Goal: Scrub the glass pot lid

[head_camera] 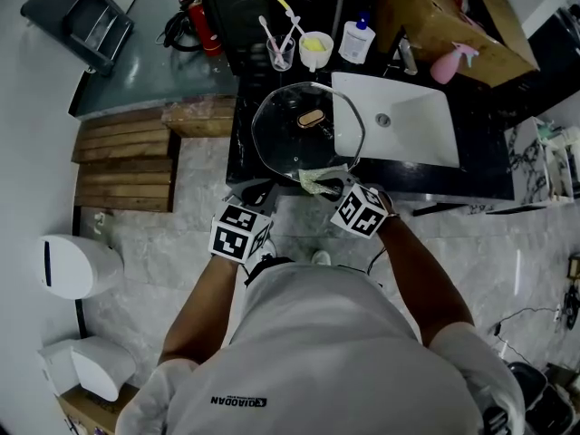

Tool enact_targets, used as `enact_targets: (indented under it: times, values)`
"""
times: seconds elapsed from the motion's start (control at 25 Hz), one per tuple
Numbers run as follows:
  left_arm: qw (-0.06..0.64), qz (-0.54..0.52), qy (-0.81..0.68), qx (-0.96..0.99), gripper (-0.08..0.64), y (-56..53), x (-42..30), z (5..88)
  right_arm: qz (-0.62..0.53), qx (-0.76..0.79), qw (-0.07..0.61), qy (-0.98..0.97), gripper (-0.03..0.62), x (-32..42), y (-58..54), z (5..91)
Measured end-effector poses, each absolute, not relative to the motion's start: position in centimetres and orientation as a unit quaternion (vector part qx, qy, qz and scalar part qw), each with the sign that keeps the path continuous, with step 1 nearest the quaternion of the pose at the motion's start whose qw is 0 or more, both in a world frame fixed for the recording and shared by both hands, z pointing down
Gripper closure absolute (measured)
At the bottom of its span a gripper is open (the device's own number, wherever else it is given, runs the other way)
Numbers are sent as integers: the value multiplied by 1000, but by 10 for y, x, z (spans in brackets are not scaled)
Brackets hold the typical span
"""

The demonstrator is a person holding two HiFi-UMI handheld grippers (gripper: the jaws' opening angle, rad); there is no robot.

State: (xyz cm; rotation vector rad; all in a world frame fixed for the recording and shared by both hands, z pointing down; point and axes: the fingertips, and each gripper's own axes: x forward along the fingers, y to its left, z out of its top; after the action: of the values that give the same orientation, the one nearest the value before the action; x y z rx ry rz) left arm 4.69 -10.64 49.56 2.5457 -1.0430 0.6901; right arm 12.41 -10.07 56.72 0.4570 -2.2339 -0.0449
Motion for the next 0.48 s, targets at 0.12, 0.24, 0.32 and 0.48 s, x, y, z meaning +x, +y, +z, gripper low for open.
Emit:
enact_targets:
  times: [0.12,0.24,0.32,0.48]
  values:
    - [149,240,-359,889,545,-112,44,494,-11,185,418,-889,503,123,-101,566]
    - [145,241,-358,891,545,-120,41,492,2,187,420,-888,503,122,-102,567]
    - [146,239,-359,890,545,-127,37,490,19,190,421,-887,503,122,-103,566]
    - [142,233,-362,891,545,-138,32,484,38,193,423,-885,503,121,-103,567]
